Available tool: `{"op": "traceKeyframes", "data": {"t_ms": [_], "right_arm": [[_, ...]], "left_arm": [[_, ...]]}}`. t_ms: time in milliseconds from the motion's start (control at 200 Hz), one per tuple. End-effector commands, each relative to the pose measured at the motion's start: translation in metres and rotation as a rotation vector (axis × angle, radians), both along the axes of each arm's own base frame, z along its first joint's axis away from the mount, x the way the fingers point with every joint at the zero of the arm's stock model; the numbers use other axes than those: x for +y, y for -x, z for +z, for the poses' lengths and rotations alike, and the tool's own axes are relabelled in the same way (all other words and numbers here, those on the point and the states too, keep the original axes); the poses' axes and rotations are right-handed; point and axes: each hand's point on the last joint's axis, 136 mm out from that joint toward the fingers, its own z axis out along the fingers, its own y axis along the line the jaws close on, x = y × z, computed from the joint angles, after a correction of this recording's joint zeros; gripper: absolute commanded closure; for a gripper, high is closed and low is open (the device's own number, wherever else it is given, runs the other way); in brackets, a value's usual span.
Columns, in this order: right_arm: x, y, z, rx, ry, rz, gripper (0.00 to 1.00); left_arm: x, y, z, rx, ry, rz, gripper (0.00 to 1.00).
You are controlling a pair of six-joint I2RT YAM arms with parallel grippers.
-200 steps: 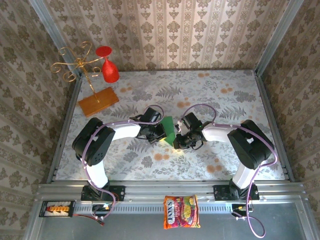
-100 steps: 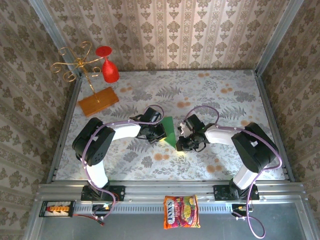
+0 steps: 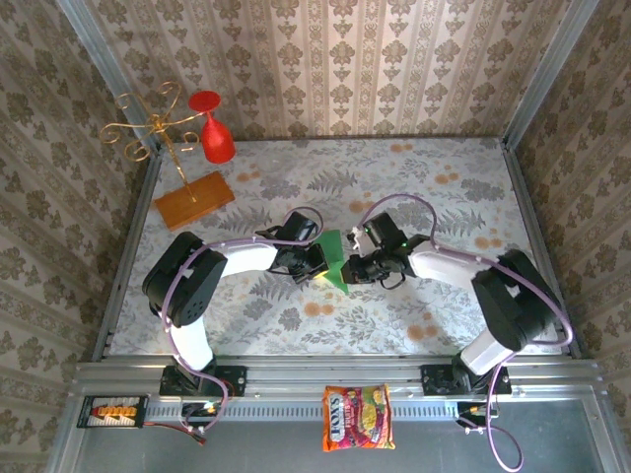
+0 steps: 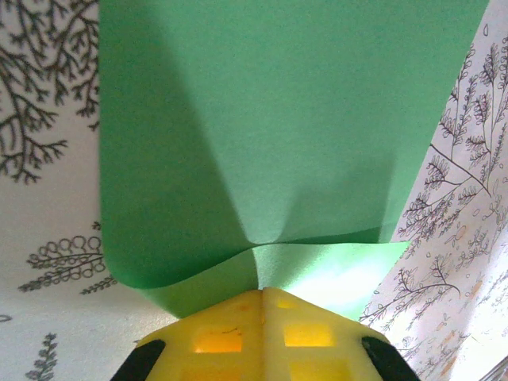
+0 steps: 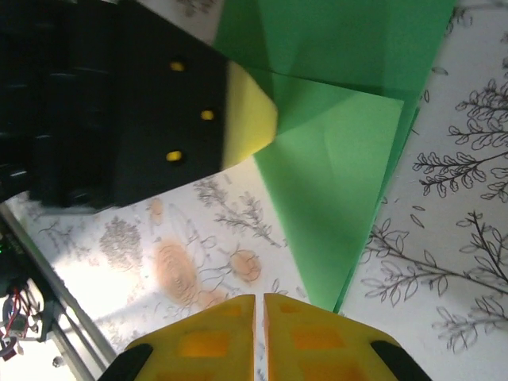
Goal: Fold a paper plane with a square sheet of paper (pick it up from the middle)
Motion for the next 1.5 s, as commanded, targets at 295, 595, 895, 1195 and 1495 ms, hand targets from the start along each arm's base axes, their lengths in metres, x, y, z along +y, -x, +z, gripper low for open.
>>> {"op": "traceKeyframes", "data": {"t_ms": [295, 595, 895, 1195, 1495], "right_arm": [[0.016, -0.007, -0.027, 0.108, -0.018, 0.003, 0.9], [0.002, 0.001, -0.051, 0.15, 0.07, -0.005, 0.9], [-0.008, 0.004, -0.061, 0.173, 0.132, -0.027, 0.91], [-0.008, 0.006, -0.066, 0.195, 0.132, -0.029, 0.92], [-0.011, 0.009, -0.068, 0.205, 0.148, -0.034, 0.93]], "left_arm": [[0.024, 0.019, -0.03, 0.08, -0.141, -0.022, 0.94], [0.022, 0.015, -0.027, 0.069, -0.144, -0.042, 0.94], [-0.005, -0.013, 0.029, -0.198, -0.011, -0.163, 0.88], [-0.012, 0.007, 0.025, -0.194, -0.021, -0.235, 1.0], [-0.028, 0.019, 0.011, -0.15, 0.034, -0.277, 1.0]]}}
